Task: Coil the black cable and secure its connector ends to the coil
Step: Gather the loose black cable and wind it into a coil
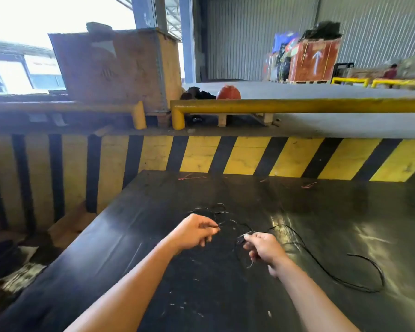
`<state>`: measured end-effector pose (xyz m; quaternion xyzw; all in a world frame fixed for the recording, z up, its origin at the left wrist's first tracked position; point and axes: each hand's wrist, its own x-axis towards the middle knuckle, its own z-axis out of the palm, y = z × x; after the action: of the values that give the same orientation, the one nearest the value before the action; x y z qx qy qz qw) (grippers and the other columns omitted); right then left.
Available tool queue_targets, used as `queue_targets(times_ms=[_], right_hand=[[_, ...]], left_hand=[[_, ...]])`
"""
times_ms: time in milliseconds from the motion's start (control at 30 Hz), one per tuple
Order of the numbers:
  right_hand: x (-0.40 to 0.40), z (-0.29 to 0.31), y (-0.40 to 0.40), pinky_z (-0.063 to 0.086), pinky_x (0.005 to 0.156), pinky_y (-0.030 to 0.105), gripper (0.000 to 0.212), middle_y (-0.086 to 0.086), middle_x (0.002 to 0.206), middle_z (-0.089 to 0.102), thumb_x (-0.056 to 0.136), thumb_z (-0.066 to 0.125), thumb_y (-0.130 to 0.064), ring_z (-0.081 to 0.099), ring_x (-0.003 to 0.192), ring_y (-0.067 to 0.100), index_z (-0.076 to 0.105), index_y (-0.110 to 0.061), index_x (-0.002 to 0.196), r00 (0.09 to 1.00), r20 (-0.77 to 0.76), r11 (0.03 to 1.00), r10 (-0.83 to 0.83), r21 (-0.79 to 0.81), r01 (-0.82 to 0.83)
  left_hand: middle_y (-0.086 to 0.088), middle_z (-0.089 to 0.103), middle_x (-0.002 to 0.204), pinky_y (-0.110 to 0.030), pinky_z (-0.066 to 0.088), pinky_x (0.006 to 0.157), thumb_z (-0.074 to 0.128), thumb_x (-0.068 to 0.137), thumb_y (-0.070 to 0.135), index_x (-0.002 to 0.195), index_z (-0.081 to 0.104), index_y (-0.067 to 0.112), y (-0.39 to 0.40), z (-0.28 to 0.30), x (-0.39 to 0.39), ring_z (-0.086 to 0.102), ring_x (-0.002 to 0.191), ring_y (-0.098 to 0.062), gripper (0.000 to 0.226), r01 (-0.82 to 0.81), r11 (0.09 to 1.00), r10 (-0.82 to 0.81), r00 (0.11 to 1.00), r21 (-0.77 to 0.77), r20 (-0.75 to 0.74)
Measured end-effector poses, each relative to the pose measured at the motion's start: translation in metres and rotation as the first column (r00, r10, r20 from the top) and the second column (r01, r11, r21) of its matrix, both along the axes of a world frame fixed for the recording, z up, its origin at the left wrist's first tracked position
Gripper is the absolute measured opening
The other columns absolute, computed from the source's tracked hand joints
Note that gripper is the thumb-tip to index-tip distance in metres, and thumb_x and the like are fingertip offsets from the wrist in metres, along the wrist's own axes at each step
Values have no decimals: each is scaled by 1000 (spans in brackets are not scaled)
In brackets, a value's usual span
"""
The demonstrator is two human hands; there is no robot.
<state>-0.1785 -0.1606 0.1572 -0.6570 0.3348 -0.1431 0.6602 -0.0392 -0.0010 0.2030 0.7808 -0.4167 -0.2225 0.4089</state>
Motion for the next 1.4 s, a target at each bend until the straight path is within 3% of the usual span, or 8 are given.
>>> queue_targets(times_ms=[167,333,467,867,1000,1133,1267,1400], right_hand=[[-15,27,-3,39,51,24,32,2,56,57,85,64,-29,50,47,16,56,-14,58,979,-202,920,14,-381,-92],[-16,58,23,46,75,13,13,-5,97,69,85,63,-13,62,87,2,65,-24,93,966,177,894,186,-438,-92],[-13,68,38,47,74,26,13,-10,79,69,93,56,-21,59,74,-1,66,-25,85,905,216,756,366,-637,-154],[2,153,-14,39,51,8,23,-8,68,59,97,47,-21,53,55,-7,62,-23,79,934,197,711,297,-698,-79],[3,140,-24,37,54,21,26,-2,64,52,99,44,-26,45,56,6,63,-18,83,947,107,716,304,-681,-153],[10,112,-5,37,54,22,29,-11,55,48,98,43,-34,43,50,0,61,-20,81,901,64,702,429,-652,-288],[5,96,0,33,48,13,32,-10,49,50,96,43,-43,46,45,-3,57,-27,71,880,-101,575,465,-721,-386],[-19,119,-35,35,52,15,31,-8,60,56,94,51,-39,46,49,-1,60,-28,67,891,-200,468,407,-793,-392]], left_hand=[[1,64,60,-15,44,47,64,90,14,91,70,7,9,51,-8,53,48,-11,9,-64,989,65,998,-136,2],[-5,65,60,-16,45,41,62,90,6,92,62,2,-3,78,-26,58,40,-8,5,-133,964,87,976,-230,-202],[-10,68,69,-22,53,48,59,91,4,114,50,8,-11,93,-33,64,46,-12,25,-246,916,100,906,-318,-412],[11,58,53,-23,41,60,61,85,52,58,69,21,-16,104,-33,51,53,-4,42,180,982,-163,962,-61,218],[-8,71,81,-34,51,82,54,91,41,53,64,10,-20,125,-37,65,82,-18,51,275,800,-476,832,-533,-285],[-21,70,114,-47,52,96,52,92,35,96,72,0,-38,134,-51,68,104,-32,40,62,650,-625,610,-758,-486],[0,55,141,-63,16,111,51,87,39,112,71,26,-37,145,-31,43,134,-25,34,-170,640,-324,824,-750,-464],[5,42,150,-51,16,112,40,95,49,117,57,50,-16,145,0,26,143,-22,28,-112,888,29,981,-447,-189]])
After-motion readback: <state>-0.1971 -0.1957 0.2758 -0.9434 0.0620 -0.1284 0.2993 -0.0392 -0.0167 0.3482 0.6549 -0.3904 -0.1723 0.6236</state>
